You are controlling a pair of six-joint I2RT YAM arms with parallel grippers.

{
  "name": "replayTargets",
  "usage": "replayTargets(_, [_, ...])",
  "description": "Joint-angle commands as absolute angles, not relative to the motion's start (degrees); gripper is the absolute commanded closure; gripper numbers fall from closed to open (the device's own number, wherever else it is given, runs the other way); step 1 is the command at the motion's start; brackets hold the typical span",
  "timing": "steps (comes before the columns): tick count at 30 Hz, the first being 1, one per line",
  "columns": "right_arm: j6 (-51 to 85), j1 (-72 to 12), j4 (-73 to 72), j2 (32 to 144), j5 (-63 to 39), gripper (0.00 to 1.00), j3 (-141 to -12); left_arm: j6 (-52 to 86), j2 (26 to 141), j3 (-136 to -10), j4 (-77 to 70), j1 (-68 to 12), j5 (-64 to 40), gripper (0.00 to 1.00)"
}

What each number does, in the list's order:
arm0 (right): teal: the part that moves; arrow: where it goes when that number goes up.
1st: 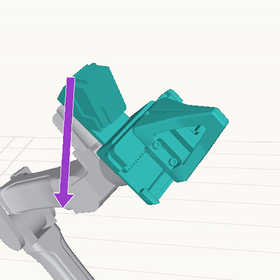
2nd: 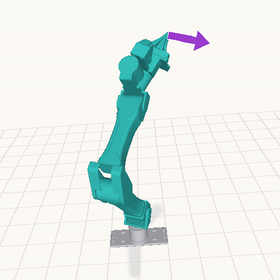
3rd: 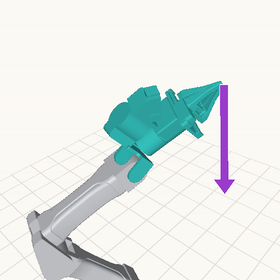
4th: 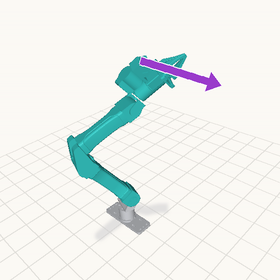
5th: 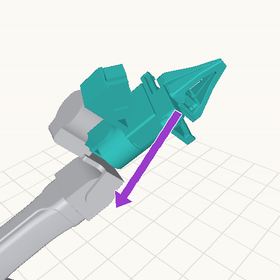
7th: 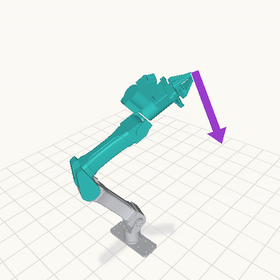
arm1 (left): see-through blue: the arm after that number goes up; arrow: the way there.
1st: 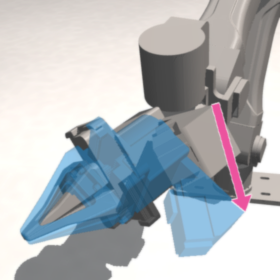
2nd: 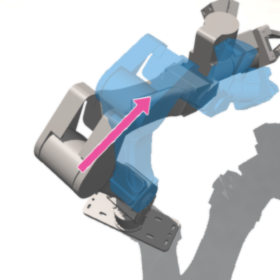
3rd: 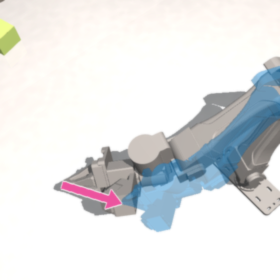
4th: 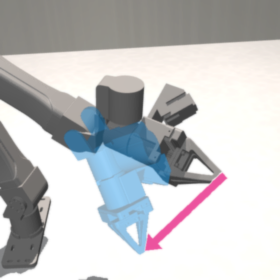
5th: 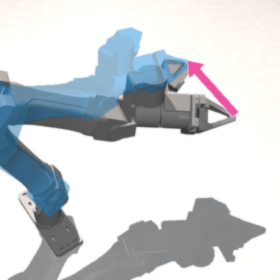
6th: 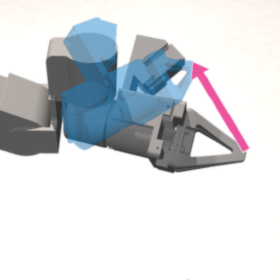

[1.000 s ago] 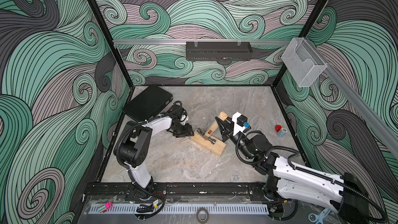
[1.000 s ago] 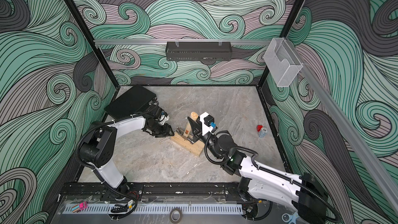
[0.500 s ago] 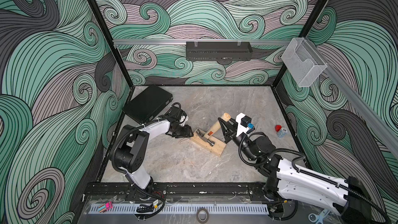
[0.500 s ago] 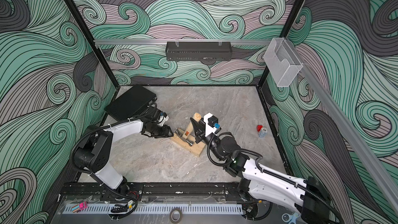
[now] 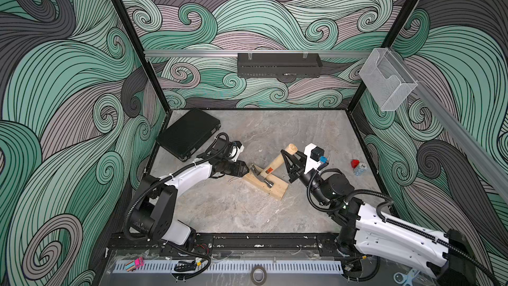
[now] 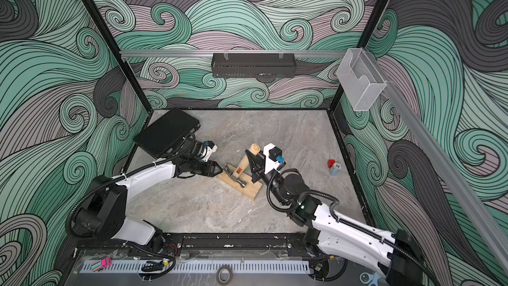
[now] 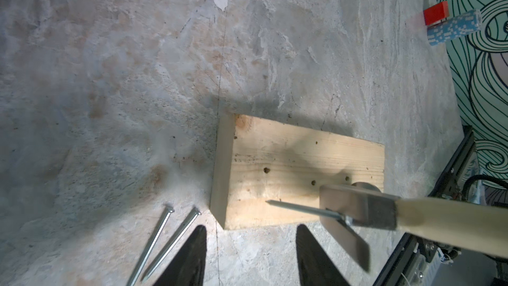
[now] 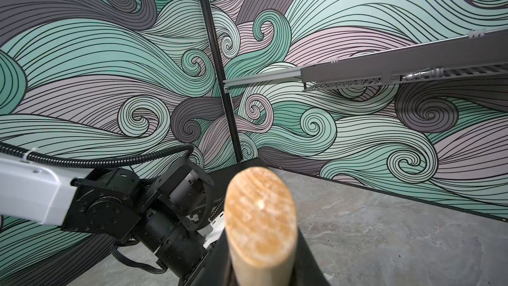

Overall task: Use a claw hammer to pull out a nail
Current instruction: Remove the nail from the mounting plate.

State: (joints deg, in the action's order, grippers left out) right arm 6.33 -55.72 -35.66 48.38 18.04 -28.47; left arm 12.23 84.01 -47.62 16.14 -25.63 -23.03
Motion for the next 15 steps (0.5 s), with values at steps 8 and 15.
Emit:
replayTargets(8, [10.3, -54.5, -24.2, 48.0, 16.8, 1.00, -32.1, 8.3, 74.7, -41.4, 7.0, -27.2, -18.8, 0.55])
replayTargets(15, [10.6, -54.4, -23.8, 48.4, 16.0, 1.00, -35.2, 4.9, 72.5, -39.2, 5.1, -28.8, -18.7, 0.56])
